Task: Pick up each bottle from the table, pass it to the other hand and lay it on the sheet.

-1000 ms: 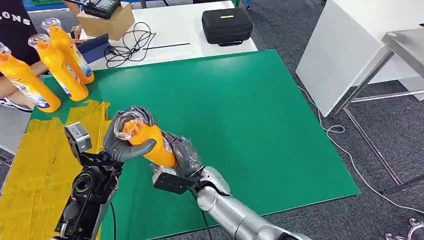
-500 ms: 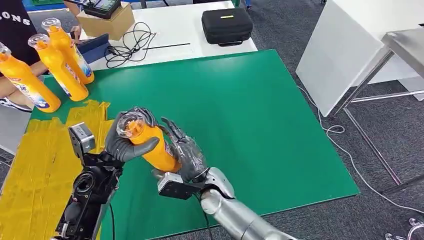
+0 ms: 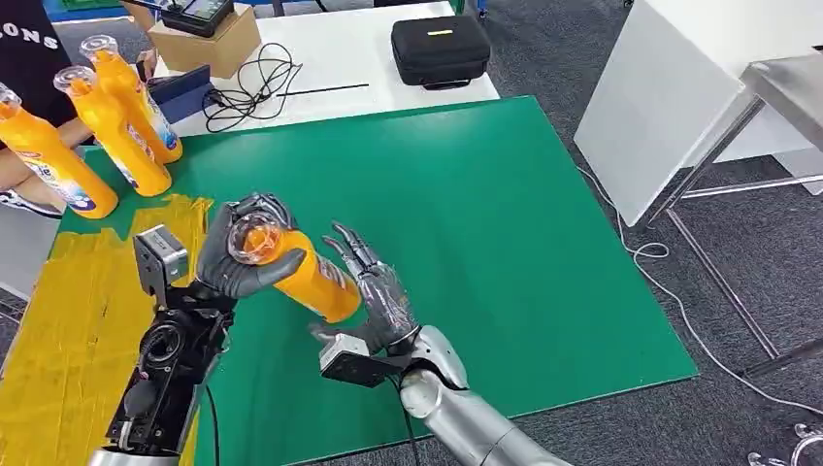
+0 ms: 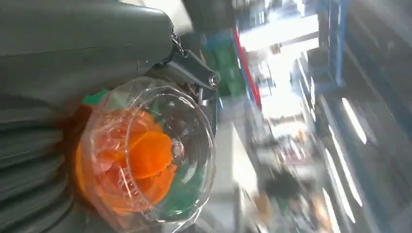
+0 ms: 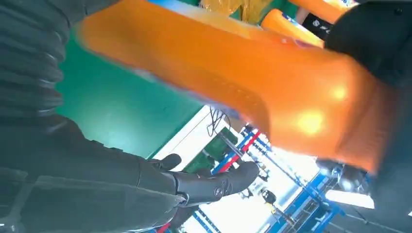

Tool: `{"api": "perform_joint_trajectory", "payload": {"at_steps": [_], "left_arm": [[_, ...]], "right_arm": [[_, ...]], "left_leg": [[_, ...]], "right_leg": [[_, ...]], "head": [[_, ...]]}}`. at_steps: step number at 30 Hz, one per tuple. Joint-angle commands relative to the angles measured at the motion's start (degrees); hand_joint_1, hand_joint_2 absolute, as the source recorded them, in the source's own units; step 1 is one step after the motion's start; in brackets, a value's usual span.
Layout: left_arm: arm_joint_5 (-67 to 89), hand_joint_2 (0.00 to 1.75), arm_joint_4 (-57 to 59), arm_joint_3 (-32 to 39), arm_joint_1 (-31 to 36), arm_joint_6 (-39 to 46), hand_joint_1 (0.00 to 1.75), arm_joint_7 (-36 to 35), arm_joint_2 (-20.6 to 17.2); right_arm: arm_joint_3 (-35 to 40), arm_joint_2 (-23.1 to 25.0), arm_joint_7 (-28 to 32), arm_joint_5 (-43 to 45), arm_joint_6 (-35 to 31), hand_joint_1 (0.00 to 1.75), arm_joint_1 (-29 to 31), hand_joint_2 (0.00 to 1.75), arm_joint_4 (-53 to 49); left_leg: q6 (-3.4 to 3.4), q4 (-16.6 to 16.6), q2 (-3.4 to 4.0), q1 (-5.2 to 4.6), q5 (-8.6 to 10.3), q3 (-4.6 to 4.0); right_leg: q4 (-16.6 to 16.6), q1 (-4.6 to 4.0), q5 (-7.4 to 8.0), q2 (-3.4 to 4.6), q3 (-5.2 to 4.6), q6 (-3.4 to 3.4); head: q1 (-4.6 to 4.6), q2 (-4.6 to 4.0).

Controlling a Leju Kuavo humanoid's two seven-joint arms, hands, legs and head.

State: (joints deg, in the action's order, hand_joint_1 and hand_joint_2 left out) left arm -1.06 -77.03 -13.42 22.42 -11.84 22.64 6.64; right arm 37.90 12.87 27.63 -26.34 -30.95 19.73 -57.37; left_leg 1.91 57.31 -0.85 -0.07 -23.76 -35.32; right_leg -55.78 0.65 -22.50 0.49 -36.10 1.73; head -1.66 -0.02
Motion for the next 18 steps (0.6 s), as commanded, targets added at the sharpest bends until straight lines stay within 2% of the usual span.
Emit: {"api": "perform_joint_trajectory", "payload": {"at_steps": [1,12,15,18], "left_arm": [[6.9,1.75,1.7,6.7,7.1,6.8,1.75,-0.4,-2.6],[7.5,1.75,1.5,6.8,6.6,7.0,1.75,-0.2,-2.4],[9.8,1.75,2.0,7.6,6.7,9.6,1.75,0.3,-2.8],[14.3,1.75,1.6,8.3,6.7,15.9,1.75,1.1,-3.1]], "right_arm": [[-2.5,-1.9,-0.2,-0.6,0.6,0.0,0.2,1.75,-2.3],[-2.5,-1.8,0.0,-0.5,0.6,0.0,0.5,1.75,-1.7],[-2.4,-1.4,1.0,0.1,0.6,0.0,1.0,1.75,-0.7],[-2.3,-1.2,1.6,0.7,0.2,0.0,1.2,1.75,-0.1]], "left_leg": [[-0.08,0.0,0.01,0.04,-0.08,0.14],[-0.07,0.0,0.02,0.04,-0.1,0.2],[-0.06,0.0,0.03,0.01,-0.04,0.09],[-0.11,0.0,0.06,0.05,-0.12,0.23]], "right_leg": [[0.0,-0.05,-0.09,-0.07,0.16,-0.05],[0.0,-0.05,-0.12,-0.06,0.24,-0.04],[0.0,-0.01,-0.05,-0.02,0.12,-0.03],[0.0,-0.06,-0.13,-0.03,0.25,-0.07]], "head": [[-0.02,0.0],[-0.02,0.0],[0.0,0.0],[-0.02,0.0]]}}
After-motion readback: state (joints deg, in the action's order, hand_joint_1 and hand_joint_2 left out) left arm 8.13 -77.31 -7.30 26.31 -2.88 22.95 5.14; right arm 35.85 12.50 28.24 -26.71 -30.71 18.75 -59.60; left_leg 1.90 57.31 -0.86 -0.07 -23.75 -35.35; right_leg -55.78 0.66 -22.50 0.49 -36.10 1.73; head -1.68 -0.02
